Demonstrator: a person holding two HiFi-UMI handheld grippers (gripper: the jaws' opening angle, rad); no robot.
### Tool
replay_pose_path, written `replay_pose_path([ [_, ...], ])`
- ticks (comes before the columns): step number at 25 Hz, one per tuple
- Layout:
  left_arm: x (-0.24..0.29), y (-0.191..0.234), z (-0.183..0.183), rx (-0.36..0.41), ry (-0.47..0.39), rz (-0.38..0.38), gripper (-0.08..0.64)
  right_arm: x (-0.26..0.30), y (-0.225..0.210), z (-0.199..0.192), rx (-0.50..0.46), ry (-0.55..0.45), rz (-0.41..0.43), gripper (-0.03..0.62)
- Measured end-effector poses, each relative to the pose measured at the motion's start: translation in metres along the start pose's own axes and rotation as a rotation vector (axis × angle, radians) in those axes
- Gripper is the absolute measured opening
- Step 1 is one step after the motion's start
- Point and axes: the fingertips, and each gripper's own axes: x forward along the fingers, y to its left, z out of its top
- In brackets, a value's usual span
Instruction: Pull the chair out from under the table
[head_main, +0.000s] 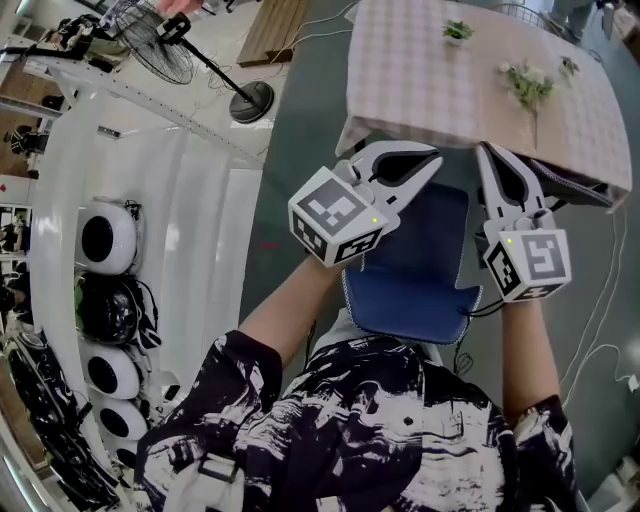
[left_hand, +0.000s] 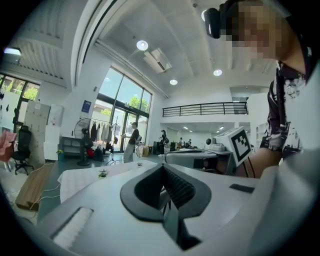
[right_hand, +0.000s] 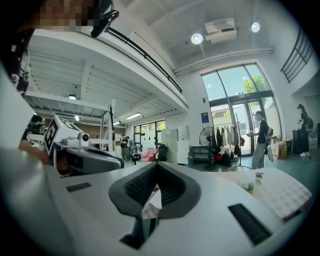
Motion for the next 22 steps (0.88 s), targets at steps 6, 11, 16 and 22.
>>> replay_pose_path([
  [6,0.0025,0.0036,-0.0002,0.006,0.006,0.012,0.004,0.0017,-0.0008,-0.0026,0.005,0.01,-0.005,0.005],
  [11,0.0034,0.0062,-0.0022,-0.001,0.01,0.023,0.003,0.0023,-0.0002,-0.0054,0.002,0.019,-0.003,0.003],
  [16,0.003,0.0071,-0.0017,0.001,0.01,0.025,0.003,0.0032,0.001,-0.0032,-0.006,0.014,0.0,0.003],
  [22,-0.0002,0.0052,0.0021,0.005,0.006,0.03,0.003,0.001,0.0043,0.0017,-0.016,0.008,0.003,0.003],
])
